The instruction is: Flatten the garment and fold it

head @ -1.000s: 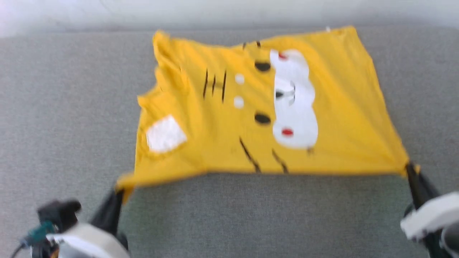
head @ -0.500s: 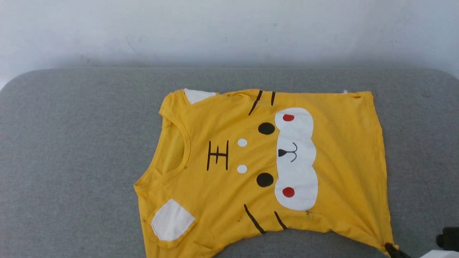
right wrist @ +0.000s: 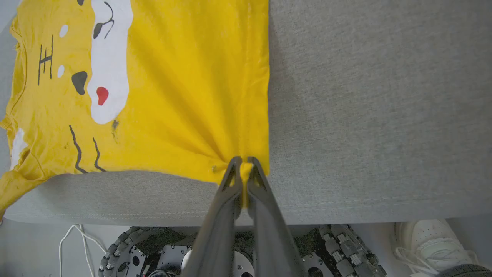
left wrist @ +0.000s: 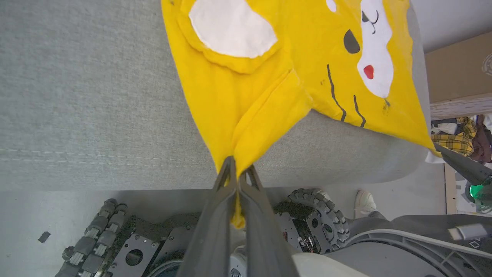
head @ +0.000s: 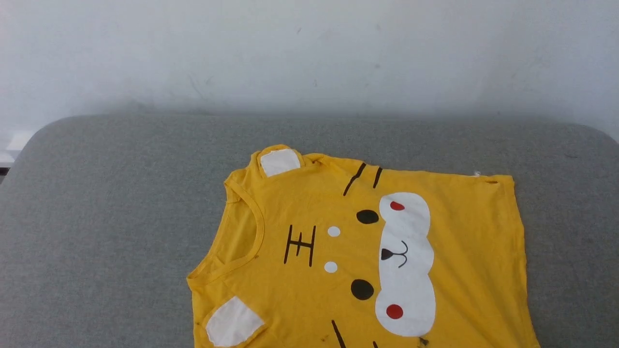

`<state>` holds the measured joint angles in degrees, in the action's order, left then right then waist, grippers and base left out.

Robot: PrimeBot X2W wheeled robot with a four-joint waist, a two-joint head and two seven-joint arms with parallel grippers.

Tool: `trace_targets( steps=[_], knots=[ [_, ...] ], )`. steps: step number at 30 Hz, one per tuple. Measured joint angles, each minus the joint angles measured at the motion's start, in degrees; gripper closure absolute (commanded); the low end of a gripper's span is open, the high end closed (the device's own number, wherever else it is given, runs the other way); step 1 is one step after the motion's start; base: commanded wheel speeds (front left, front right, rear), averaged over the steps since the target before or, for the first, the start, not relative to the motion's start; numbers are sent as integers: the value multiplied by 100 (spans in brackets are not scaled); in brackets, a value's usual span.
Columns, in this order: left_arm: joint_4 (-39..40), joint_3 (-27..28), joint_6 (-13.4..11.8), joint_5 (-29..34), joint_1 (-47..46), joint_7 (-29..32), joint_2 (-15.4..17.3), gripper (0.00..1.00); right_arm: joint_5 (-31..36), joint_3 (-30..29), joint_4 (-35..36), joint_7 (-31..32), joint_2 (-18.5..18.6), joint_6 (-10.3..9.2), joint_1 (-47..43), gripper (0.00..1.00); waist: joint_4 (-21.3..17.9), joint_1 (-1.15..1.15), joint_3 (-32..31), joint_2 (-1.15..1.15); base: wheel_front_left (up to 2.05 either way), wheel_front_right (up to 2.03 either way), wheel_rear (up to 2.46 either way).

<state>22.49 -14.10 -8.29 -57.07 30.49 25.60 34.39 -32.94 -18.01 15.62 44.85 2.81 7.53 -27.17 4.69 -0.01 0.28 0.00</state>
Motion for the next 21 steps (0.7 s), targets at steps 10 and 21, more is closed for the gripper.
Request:
trace_targets(
  steps=[10,21],
  knots=[
    [881,641,-42,98,325,-635,113,100,-12,-396,372,-174,1,0,17,100,-90,1,-90,0,0,0,0],
    [443,668,639,750,-1487,-1268,201,100,631,2,455,-717,1,0,1183,100,-123,2,461,0,0,0,0]
  ],
)
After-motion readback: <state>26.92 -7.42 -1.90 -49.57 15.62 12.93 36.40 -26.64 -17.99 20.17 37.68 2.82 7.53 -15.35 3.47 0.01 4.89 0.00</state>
